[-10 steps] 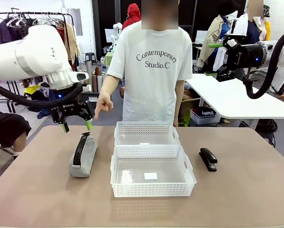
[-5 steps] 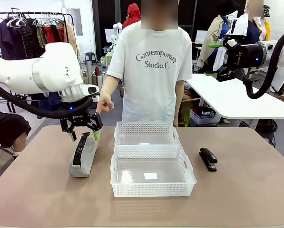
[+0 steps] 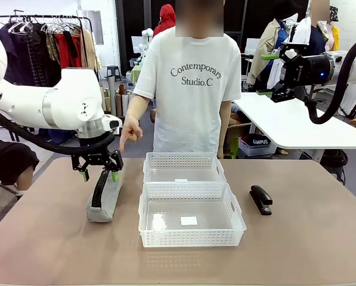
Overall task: Distribute items into two baskets.
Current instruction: Pick up the Pencil pouch that the person points to.
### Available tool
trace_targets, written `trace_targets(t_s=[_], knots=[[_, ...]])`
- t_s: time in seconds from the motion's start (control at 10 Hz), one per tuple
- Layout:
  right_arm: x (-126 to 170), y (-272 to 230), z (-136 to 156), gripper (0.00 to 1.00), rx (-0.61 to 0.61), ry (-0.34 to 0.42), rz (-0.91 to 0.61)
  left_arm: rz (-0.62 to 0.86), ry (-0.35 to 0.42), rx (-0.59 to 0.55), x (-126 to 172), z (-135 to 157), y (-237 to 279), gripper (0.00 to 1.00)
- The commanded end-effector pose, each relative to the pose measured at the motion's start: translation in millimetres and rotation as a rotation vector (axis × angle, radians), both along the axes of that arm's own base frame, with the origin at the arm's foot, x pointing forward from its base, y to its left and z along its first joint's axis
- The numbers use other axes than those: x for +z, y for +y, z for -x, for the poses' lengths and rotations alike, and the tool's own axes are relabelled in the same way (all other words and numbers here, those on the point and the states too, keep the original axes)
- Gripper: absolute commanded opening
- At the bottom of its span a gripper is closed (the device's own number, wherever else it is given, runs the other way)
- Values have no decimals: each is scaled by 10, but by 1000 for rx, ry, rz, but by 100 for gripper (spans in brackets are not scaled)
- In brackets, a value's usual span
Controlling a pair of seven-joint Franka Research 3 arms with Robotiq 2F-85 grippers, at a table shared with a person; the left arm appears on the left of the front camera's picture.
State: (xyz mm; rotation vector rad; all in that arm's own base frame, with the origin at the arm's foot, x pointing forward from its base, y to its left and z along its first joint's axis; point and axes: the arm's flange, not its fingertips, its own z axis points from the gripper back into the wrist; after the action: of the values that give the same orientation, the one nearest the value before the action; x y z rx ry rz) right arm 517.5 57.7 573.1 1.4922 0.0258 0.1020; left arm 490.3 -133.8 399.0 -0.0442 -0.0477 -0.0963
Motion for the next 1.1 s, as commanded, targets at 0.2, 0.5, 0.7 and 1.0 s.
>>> trace_targets(t_s=[0.2, 0.5, 0.7, 1.0], knots=[[21, 4, 14, 100, 3, -4, -2, -54, -15, 68, -213, -60, -23, 100], [21, 4, 14, 100, 3, -4, -2, -86, -8, 86, -248, -70, -7, 60], [21, 4, 14, 100, 3, -4, -2, -81, 0, 85, -259, -66, 7, 20], [21, 4, 14, 100, 3, -4, -2, -80, 12, 91, -273, -77, 17, 0]])
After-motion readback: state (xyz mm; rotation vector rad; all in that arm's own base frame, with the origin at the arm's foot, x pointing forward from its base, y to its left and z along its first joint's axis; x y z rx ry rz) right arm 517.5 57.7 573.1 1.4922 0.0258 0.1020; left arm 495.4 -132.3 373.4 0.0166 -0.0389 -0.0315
